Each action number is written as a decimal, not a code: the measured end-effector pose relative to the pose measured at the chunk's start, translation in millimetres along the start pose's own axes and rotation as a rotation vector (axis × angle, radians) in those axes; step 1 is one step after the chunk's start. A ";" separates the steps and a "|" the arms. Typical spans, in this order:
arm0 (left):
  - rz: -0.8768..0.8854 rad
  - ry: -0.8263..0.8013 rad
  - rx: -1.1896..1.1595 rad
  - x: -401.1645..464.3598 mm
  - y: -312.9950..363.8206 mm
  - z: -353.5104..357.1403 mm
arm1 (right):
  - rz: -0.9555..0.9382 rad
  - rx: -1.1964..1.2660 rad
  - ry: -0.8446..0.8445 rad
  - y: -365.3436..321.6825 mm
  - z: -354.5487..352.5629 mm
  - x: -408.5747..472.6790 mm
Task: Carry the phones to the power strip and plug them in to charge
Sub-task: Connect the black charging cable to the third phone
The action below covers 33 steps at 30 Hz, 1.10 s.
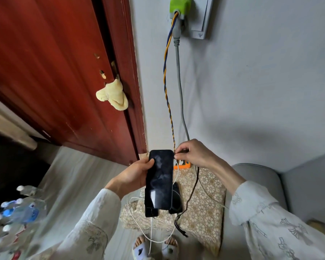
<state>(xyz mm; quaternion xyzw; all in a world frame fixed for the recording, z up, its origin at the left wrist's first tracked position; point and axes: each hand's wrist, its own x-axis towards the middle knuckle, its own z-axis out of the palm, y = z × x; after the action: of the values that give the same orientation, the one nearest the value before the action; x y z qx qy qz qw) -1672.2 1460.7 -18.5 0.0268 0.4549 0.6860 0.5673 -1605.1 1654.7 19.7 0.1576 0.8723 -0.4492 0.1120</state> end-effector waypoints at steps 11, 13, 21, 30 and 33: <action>0.089 0.263 0.299 18.5 -6.8 8.3 | 0.071 0.022 0.027 18.0 -2.8 -1.8; 0.104 0.308 0.329 19.4 -6.9 8.7 | 0.095 0.045 0.008 20.2 -0.9 -1.7; 0.145 0.367 0.435 22.7 -8.1 7.4 | 0.144 0.065 0.051 23.2 4.7 1.3; 0.231 0.625 0.174 21.8 -2.9 -20.4 | 0.215 -0.073 0.321 32.8 -5.7 -1.4; 0.244 0.759 0.267 22.7 -3.6 -40.2 | 0.128 0.023 0.589 24.0 -24.9 -5.7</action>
<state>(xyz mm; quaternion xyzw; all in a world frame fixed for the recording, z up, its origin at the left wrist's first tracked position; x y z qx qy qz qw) -1699.8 1454.9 -55.2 -0.1009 0.7101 0.6442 0.2656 -1592.2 1687.2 18.0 0.3371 0.8504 -0.3859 -0.1196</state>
